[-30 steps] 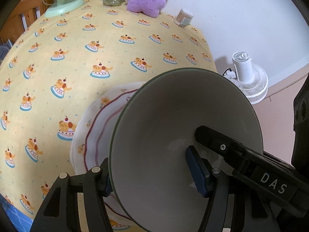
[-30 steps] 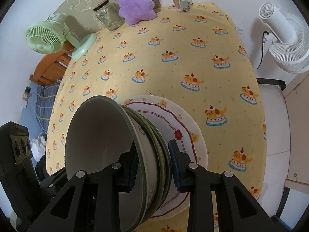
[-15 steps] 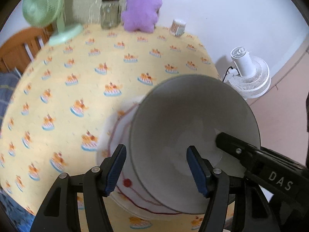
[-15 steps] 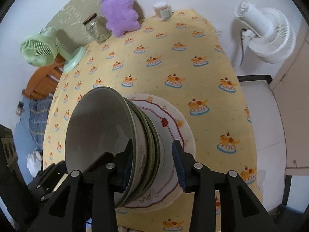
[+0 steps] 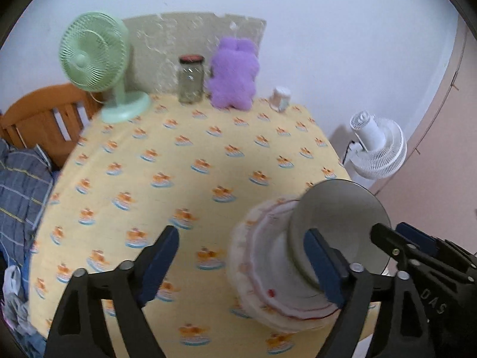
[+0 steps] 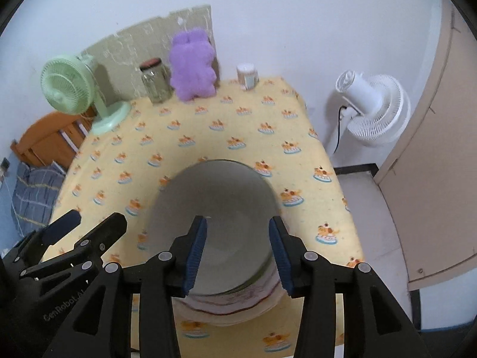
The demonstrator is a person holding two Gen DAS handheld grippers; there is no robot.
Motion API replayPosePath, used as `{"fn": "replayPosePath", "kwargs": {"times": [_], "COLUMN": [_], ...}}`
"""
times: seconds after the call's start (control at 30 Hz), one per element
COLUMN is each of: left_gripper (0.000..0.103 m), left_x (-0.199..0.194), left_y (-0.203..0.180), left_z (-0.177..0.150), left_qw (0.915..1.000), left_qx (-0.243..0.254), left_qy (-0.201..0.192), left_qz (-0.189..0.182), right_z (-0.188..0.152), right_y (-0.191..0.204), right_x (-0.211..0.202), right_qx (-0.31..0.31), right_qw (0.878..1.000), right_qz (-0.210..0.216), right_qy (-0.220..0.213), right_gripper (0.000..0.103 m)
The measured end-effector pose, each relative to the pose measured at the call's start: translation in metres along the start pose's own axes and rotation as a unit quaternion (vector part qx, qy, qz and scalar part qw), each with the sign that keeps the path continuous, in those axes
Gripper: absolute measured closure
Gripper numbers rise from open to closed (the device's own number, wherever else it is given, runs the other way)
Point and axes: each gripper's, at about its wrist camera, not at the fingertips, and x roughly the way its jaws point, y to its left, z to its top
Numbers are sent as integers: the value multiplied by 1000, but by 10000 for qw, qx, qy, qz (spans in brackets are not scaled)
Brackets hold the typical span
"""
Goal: Organize plates and bowls
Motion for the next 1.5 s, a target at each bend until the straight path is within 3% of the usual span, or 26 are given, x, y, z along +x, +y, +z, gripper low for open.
{"fn": "replayPosePath", "kwargs": {"times": [0.1, 0.17, 0.4, 0.57, 0.73, 0.97, 1.3, 1.5], "left_gripper": [10, 4, 0, 0, 0, 0, 0, 0], "left_x": [-19, -28, -54, -54, -60, -57, -71, -72], "left_y": [23, 33, 68, 85, 86, 87, 75, 68], "left_z": [-6, -11, -34, -53, -78, -107, -128, -131], "left_qw": [9996, 9991, 9927, 9927, 9870, 9874, 9847, 9868], "left_qx": [106, 160, 447, 287, 278, -15, -54, -41], "left_qy": [-234, -357, -980, -922, -1239, -1067, -1278, -1212], "left_qz": [108, 171, 543, 727, 988, 1169, 1185, 1078], "right_z": [-8, -16, -42, -65, -82, -108, -132, -138], "right_y": [19, 33, 76, 90, 96, 89, 74, 72], "right_x": [-14, -23, -30, -26, -21, -13, -25, -33], "right_qx": [79, 102, 39, -55, -424, -492, -381, -400], "right_qw": [9995, 9988, 9969, 9949, 9919, 9917, 9907, 9908], "right_qz": [-114, -160, -112, 166, 76, 264, 523, 419], "right_qy": [-271, -460, -780, -992, -1197, -1159, -1194, -1226], "right_gripper": [53, 42, 33, 33, 33, 33, 32, 28]}}
